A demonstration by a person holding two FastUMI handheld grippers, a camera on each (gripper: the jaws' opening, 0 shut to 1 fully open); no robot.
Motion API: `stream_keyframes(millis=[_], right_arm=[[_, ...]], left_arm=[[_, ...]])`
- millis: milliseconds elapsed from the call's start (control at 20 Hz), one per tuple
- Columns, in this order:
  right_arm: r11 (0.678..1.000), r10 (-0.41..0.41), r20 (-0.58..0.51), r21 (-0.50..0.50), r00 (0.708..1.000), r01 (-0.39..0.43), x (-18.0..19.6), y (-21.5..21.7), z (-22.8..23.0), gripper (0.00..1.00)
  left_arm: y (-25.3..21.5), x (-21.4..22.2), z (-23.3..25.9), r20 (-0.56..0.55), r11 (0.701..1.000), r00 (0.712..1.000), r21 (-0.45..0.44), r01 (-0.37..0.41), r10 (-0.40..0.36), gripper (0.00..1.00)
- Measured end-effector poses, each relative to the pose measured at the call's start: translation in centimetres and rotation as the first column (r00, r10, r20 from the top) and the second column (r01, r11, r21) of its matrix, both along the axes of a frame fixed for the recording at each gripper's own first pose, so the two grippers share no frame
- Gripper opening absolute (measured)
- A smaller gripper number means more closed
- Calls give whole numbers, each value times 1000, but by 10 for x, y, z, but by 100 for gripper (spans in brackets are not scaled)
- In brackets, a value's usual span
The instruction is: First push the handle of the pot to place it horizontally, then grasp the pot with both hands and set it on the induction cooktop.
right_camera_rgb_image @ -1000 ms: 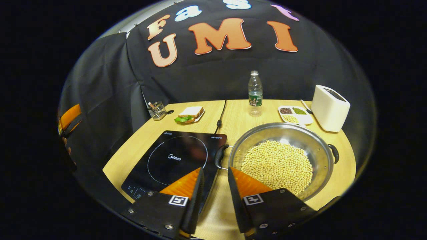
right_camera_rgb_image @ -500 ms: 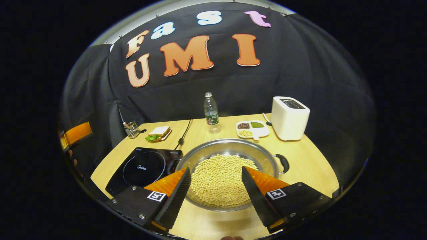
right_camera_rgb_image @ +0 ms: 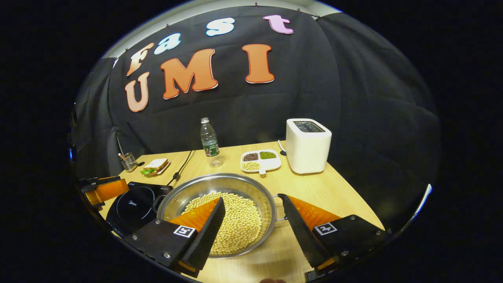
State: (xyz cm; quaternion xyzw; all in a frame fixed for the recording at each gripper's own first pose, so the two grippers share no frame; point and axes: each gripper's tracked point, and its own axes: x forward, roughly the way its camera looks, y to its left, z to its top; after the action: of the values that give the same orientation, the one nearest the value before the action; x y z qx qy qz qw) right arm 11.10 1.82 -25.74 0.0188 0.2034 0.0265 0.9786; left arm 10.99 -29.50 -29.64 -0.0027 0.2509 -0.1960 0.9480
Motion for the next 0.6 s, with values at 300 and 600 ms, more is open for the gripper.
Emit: stream_keyframes(millis=[300,600], right_arm=[[999,-47,10,-27,999,47,30,-28,-23,94],[998,-61,-30,-15,998,61,52,-36,-50,94]], left_arm=[[-18,25,-60,-64,997,998,77,-5,10,98],[-25,32,-91,-126,995,992,97,-8,20,99]])
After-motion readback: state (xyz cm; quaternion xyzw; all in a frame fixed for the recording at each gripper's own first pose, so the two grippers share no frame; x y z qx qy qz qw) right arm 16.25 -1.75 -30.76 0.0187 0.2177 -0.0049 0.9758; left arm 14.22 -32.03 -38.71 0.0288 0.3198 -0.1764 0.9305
